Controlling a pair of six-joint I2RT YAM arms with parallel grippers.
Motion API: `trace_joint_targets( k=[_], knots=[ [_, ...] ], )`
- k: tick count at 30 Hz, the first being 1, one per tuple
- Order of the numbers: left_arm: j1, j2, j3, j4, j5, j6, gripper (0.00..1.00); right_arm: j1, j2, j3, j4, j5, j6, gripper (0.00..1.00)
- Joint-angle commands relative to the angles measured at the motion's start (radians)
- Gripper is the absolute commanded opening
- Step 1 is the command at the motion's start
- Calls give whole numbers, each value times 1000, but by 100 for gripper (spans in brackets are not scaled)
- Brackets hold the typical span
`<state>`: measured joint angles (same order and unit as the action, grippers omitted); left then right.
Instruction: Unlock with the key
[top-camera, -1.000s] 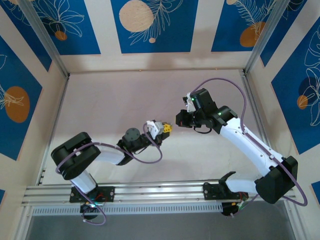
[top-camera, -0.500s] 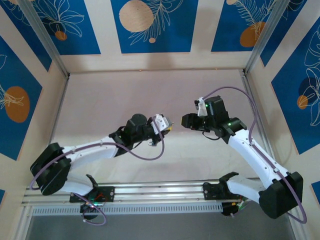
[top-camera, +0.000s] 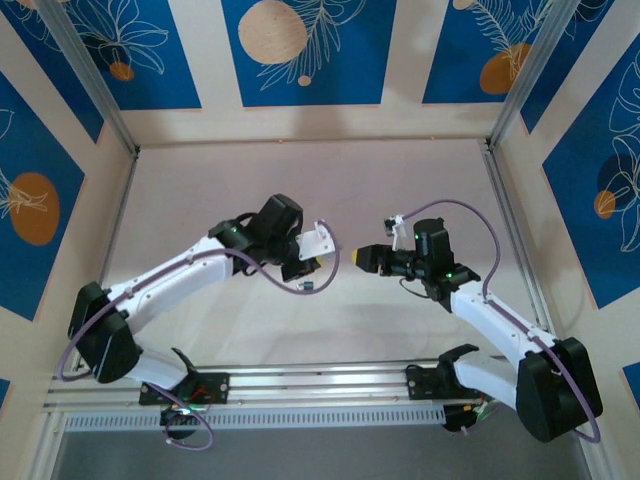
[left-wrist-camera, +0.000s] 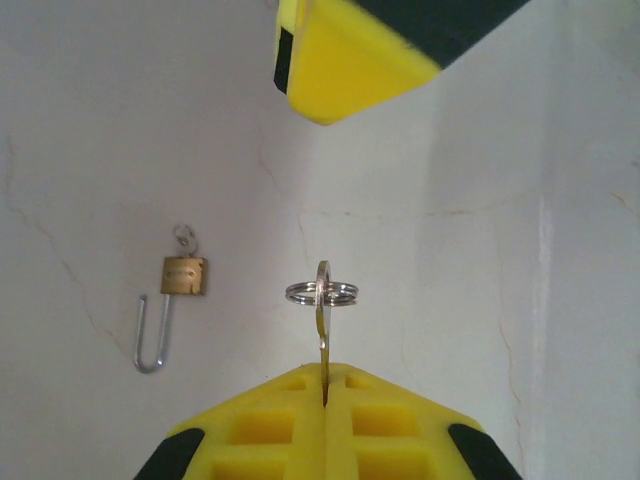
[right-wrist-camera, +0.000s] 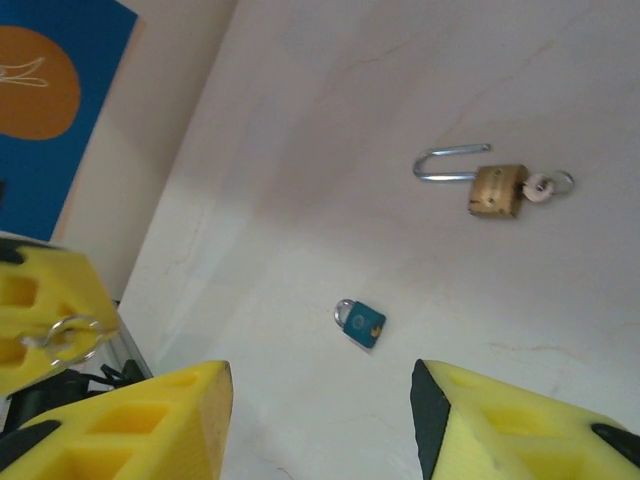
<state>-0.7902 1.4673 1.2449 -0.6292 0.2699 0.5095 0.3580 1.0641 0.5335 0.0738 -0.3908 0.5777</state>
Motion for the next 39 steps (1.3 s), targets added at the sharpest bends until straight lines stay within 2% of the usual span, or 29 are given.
trace_joint_targets(
  k=[1, 4, 6, 11, 15, 20, 27, 34, 39],
  knots=[
    [18, 112, 132, -286, 100, 57, 0, -6, 27, 2, 122, -118, -18, 52],
    [29, 217, 245, -396, 155, 61, 0, -10, 36, -17, 183, -195, -11, 52],
    [41, 250, 274, -400, 226, 47, 0, -10, 21, -38, 240, -205, 0, 52],
    [71, 288, 303, -373, 370, 0, 0, -29, -26, -82, 312, -233, -1, 52],
    [95, 273, 233, -230, 484, -91, 0, -34, -15, -87, 316, -257, -7, 52],
    [95, 238, 126, -30, 495, -203, 0, -26, -4, -99, 372, -285, 19, 57],
    [103, 160, -24, 270, 498, -359, 0, 8, -8, -99, 386, -238, 9, 63],
    [105, 159, -41, 324, 522, -402, 0, 41, 5, -116, 386, -183, 1, 65],
    [109, 152, -51, 341, 529, -410, 0, 41, 7, -116, 408, -184, 14, 61]
  ],
)
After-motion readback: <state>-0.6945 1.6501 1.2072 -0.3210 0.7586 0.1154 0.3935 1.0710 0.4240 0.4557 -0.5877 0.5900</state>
